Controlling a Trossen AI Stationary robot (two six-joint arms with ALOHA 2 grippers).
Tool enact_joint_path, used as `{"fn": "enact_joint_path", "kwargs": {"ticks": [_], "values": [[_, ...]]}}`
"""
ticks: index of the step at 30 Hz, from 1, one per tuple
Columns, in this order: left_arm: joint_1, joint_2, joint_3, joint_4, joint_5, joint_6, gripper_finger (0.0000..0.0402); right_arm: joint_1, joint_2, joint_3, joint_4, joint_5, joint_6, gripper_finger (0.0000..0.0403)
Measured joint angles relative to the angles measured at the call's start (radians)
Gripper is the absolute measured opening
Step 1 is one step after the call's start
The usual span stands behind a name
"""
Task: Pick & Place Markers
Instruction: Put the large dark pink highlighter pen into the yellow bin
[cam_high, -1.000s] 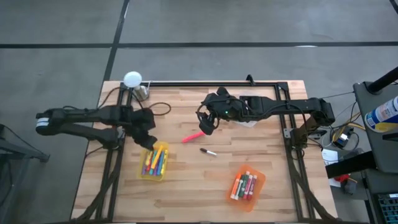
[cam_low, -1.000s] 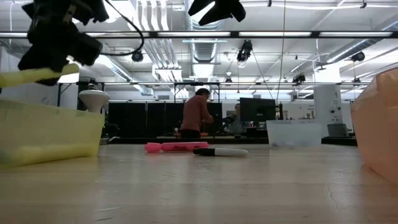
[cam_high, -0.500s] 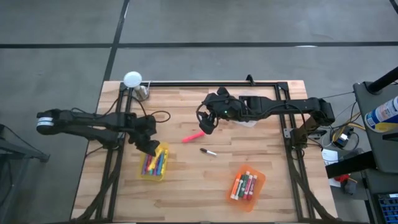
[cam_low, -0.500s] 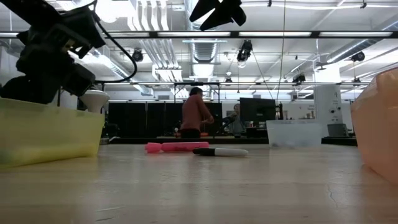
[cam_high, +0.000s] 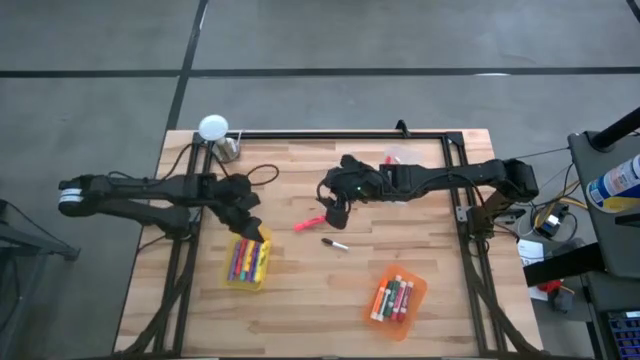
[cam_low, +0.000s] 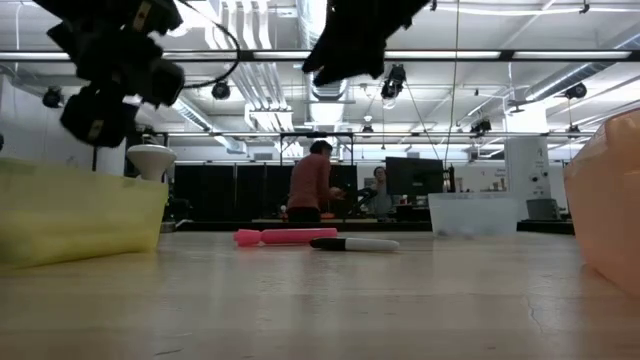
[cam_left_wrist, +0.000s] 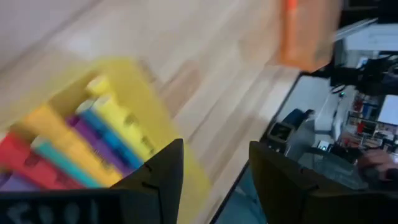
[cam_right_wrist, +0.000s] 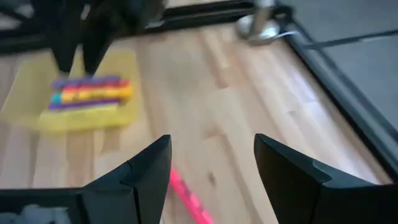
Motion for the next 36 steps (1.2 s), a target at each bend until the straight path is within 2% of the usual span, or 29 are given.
{"fn": "enact_joint_path", "kwargs": {"ticks": [3,8,20,23,32,36], "values": [[0.000,0.000,0.044,0.015,-0.029,0.024,0.0174,-0.014,0.001,-0.058,0.039,-0.063,-0.038,0.0224],[0.001,0.000,0.101,0.017,-0.073,0.057,0.0174,-0.035,0.000,-0.122,0.074,-0.085,-0.083,0.0224],[0.001,-0.015,0.235,0.026,-0.092,0.108,0.0174,-0.115,0.038,-0.222,0.171,-0.232,-0.181,0.0224],[0.001,-0.027,0.268,0.028,-0.115,0.117,0.0174,-0.116,0.108,-0.182,0.154,-0.302,-0.212,0.0224],[0.002,-0.087,0.299,0.034,-0.163,0.107,0.0174,-0.116,0.315,0.008,-0.067,-0.332,-0.298,0.0211],[0.002,-0.118,0.298,0.033,-0.185,0.106,0.0174,-0.115,0.412,0.106,-0.161,-0.394,-0.315,0.0200]]}}
